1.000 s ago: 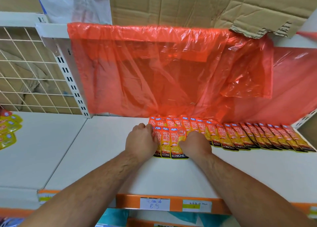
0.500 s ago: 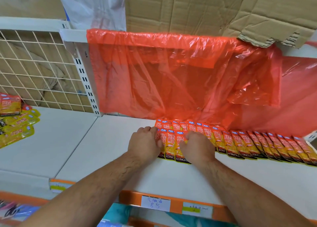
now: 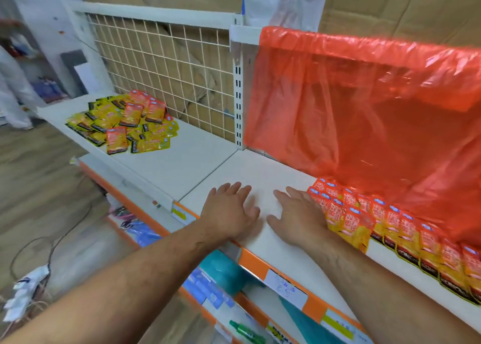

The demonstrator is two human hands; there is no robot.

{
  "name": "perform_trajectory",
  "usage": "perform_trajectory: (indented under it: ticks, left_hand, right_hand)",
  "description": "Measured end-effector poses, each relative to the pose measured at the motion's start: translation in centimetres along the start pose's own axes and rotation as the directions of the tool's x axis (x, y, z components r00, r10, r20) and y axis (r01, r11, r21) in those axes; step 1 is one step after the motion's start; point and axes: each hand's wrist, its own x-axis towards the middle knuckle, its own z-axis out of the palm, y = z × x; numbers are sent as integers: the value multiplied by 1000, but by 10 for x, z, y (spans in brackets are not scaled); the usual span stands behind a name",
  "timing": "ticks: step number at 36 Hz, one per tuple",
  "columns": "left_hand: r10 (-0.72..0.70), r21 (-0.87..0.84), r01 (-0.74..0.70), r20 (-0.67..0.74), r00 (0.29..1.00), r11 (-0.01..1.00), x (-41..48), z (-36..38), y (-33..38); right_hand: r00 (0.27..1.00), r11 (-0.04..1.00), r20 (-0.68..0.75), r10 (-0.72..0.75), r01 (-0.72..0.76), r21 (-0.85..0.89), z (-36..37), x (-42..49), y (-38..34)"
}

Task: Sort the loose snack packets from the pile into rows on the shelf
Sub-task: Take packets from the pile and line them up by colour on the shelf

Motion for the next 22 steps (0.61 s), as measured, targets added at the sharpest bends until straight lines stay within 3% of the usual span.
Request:
perform_trajectory:
  ticks: [10, 22]
  left_hand:
    - [-137, -71, 134, -39, 990, 988, -12, -18, -106]
    - [-140, -68, 134, -92, 986, 989, -4, -40, -284]
  right_hand:
    - [992, 993, 41, -117, 117, 2, 2, 32, -102]
    - [986, 986, 2, -165, 165, -39, 26, 94, -268]
